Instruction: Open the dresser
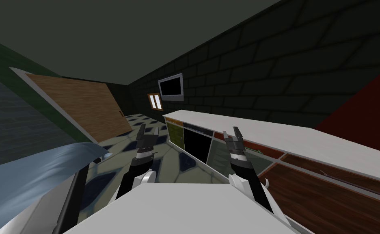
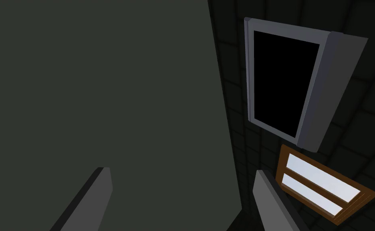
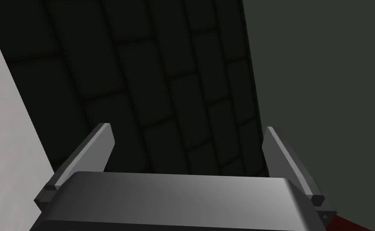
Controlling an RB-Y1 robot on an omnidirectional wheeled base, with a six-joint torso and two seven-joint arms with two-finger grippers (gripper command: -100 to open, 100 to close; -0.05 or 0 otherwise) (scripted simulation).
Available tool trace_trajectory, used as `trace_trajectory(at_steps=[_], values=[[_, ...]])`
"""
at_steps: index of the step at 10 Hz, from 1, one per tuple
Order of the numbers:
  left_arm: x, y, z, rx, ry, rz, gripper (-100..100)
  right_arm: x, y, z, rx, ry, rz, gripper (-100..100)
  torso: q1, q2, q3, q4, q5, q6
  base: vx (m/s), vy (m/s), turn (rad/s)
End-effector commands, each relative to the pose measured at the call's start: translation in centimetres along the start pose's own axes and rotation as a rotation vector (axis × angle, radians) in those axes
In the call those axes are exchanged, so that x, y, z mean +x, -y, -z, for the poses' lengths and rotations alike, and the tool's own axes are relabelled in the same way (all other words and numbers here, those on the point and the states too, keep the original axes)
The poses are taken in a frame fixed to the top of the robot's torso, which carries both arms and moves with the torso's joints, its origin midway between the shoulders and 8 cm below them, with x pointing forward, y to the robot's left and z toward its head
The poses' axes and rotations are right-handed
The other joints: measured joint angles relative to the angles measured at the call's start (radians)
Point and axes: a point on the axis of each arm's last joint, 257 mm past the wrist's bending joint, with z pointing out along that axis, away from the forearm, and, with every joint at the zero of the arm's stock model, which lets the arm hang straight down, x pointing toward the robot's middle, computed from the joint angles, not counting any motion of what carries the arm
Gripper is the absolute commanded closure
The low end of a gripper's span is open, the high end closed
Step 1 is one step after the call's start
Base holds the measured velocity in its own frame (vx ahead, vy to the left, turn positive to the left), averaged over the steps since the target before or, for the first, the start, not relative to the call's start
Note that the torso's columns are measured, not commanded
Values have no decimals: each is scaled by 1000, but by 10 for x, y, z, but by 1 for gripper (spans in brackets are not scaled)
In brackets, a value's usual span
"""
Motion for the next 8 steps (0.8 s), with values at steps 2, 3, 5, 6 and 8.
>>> trace_trajectory(at_steps=[2, 3, 5, 6, 8], values=[[0, 0, 0, 0, 0, 0, 0, 0, 0, 0, 0, 0, 0, 0, 0, 104, -209, 105, 0, 0, 0, 0, 0], [0, 0, 0, 0, 0, 0, 0, 0, 0, 0, 0, 0, 0, 0, 0, 175, -351, 176, 0, 0, 0, 0, 0], [0, 0, 0, 0, 0, 0, 0, 0, 0, 0, 0, 0, 0, 0, 0, 322, -644, 322, 0, 0, 0, 0, 0], [0, 0, 0, 0, 0, 0, 0, 0, 0, 0, 0, 0, 0, 0, 0, 396, -792, 396, 0, 0, 0, 0, 0], [0, 0, 0, 0, 0, 0, 0, 0, 0, 0, 0, 0, 0, 0, 0, 544, -1087, 544, 0, 0, 0, 0, 0]])
